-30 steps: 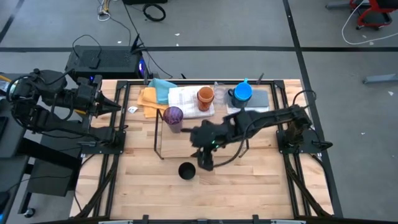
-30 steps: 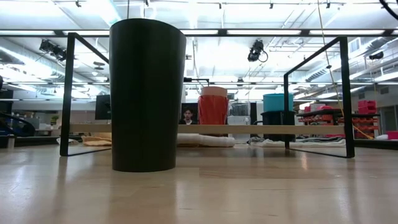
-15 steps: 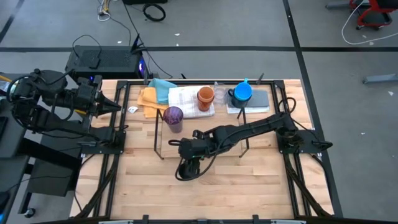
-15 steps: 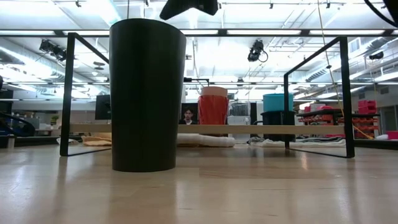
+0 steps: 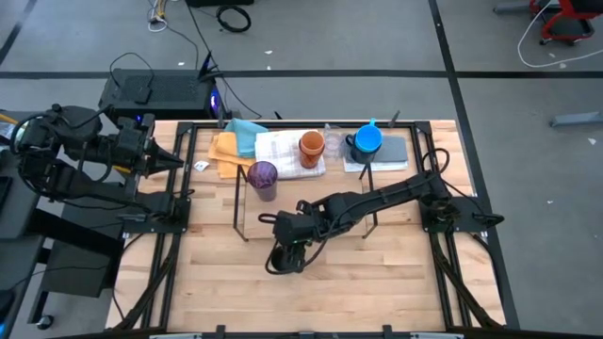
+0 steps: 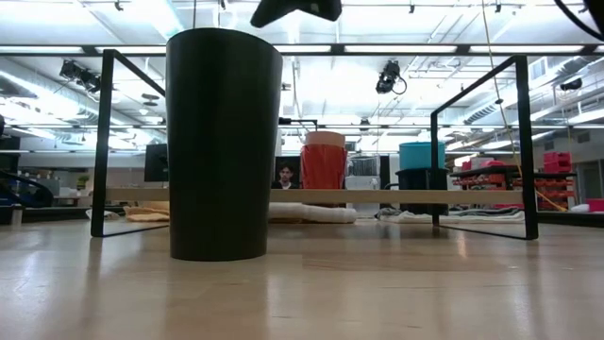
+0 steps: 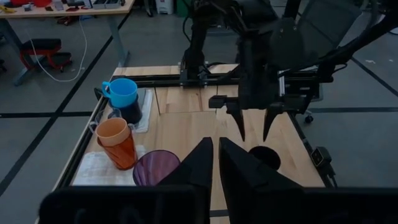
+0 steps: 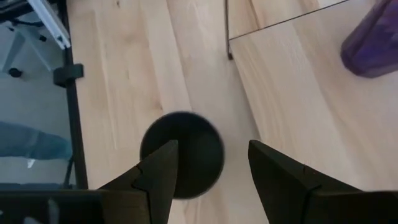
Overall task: Stack small to large cups/mugs on shelf
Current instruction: Put the black cup on the shelf
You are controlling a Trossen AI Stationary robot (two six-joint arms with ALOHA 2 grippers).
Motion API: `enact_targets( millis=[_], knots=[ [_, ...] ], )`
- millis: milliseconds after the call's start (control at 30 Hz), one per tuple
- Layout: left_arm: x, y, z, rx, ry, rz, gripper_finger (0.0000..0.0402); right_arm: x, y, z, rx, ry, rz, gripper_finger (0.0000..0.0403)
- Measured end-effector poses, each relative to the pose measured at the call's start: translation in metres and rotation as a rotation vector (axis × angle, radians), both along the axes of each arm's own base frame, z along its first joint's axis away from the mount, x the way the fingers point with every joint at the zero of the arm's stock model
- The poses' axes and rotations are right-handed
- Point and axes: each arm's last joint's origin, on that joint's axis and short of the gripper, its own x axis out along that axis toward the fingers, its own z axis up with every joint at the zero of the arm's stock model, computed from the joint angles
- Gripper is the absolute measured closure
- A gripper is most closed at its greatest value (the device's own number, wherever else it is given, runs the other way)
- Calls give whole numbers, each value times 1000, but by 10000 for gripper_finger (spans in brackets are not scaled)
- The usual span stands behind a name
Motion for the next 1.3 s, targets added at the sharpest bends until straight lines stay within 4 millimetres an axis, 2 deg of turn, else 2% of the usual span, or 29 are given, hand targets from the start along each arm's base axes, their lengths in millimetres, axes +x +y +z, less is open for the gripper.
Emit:
enact_targets(
  millis=[167, 533, 833, 1100, 1300],
  knots=[
    [0, 0, 0, 0, 0, 0, 361, -4, 4, -2, -1, 34, 8, 200],
    [0, 0, 0, 0, 2, 0, 372, -2, -11, -8, -8, 84, -35, 200],
    [0, 0, 0, 1, 2, 0, 361, 1, -10, -14, 38, 103, -49, 200],
    [0, 0, 0, 1, 2, 0, 369, 1, -11, -30, 52, 162, -66, 200],
    [0, 0, 0, 1, 3, 0, 364, 4, -9, -37, 85, 143, -74, 200]
  ],
)
